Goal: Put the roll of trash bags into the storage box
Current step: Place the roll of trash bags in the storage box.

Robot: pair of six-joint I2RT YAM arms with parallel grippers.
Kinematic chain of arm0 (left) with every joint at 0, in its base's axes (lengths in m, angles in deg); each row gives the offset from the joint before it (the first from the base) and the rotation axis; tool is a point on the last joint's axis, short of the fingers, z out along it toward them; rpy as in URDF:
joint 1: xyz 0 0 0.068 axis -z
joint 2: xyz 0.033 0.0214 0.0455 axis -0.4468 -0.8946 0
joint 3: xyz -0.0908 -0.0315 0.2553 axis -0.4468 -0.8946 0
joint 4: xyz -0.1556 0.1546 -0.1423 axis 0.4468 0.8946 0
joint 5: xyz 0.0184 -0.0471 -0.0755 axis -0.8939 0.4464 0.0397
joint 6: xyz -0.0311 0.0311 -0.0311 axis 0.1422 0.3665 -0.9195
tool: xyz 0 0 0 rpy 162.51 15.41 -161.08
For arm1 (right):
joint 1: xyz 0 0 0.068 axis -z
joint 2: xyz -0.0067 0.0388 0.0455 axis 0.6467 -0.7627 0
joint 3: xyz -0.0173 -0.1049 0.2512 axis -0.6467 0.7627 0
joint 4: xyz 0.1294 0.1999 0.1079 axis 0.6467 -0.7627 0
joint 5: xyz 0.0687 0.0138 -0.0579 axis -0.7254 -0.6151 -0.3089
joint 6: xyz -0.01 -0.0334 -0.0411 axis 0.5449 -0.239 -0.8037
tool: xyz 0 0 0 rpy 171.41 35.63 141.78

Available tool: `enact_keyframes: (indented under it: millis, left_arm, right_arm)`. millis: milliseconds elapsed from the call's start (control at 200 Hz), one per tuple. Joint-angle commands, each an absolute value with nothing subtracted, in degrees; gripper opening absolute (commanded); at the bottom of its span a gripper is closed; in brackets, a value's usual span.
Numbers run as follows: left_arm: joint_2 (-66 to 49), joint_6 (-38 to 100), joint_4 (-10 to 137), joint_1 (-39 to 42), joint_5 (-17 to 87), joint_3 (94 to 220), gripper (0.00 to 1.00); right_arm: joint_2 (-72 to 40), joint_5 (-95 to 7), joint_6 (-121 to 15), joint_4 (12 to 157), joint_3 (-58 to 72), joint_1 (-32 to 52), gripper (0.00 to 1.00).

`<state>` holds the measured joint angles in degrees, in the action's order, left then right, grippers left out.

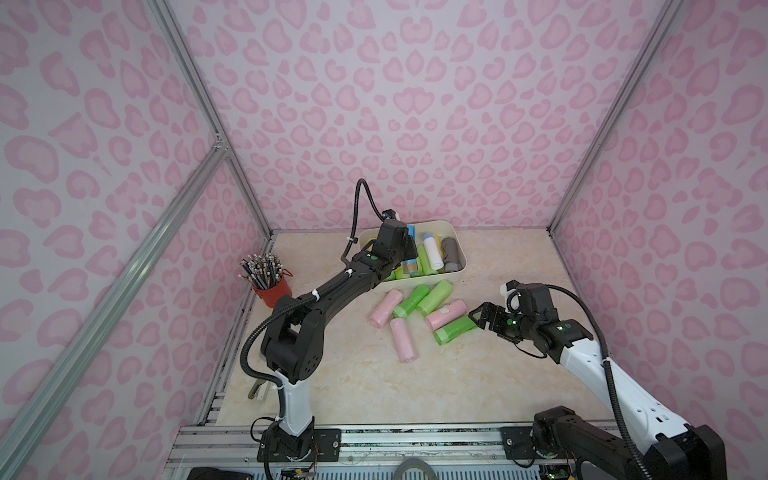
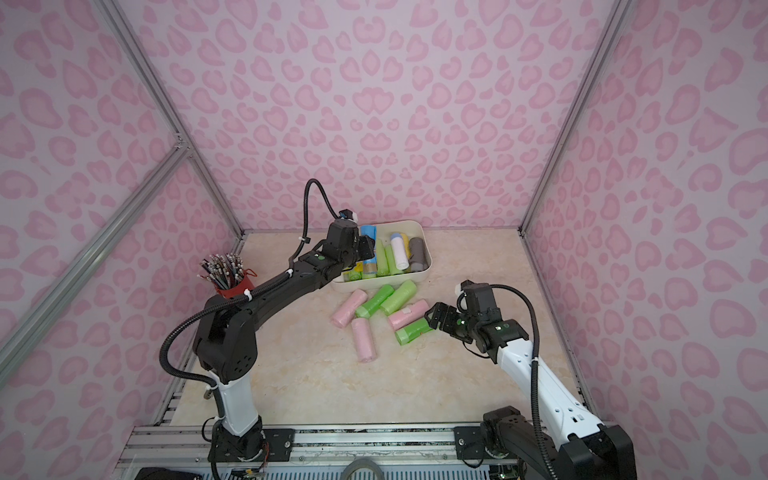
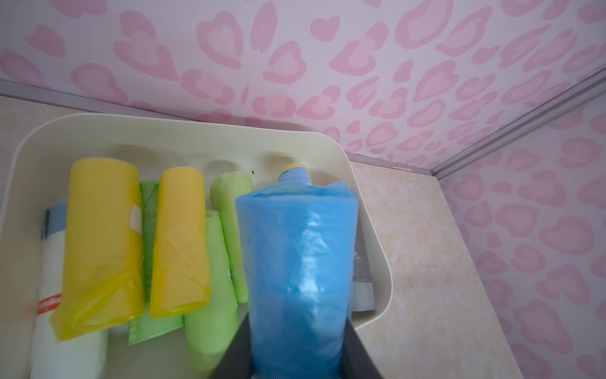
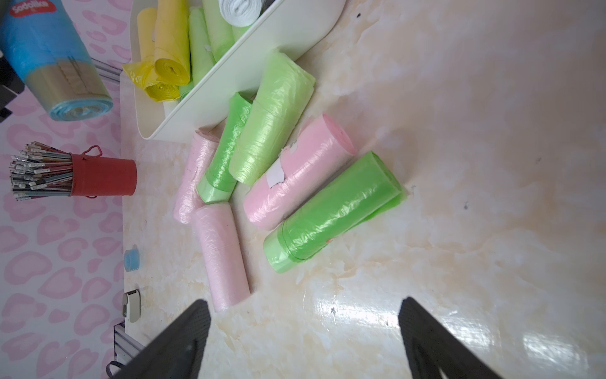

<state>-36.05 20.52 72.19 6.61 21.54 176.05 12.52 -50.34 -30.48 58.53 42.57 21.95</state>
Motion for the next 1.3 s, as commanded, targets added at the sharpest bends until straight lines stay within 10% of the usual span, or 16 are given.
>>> enact_keyframes:
  millis: [0, 810, 1291]
  left_arm:
    - [-39.5, 21.9, 72.6, 5.9, 21.3, 180.2, 0.27]
    - [-72.8, 23.4, 91.9, 0.5, 19.4, 223.0, 0.28]
    - [-73.0, 23.5, 93.7, 1.2, 19.8, 223.7, 0.27]
  right_arm:
    - [12.9, -50.1, -30.6, 58.4, 43.1, 21.9, 0.91]
    - [14.1, -50.0, -30.5, 56.2, 43.2, 21.9, 0.91]
    - [13.5, -49.5, -30.7, 55.6, 42.8, 21.9, 0.91]
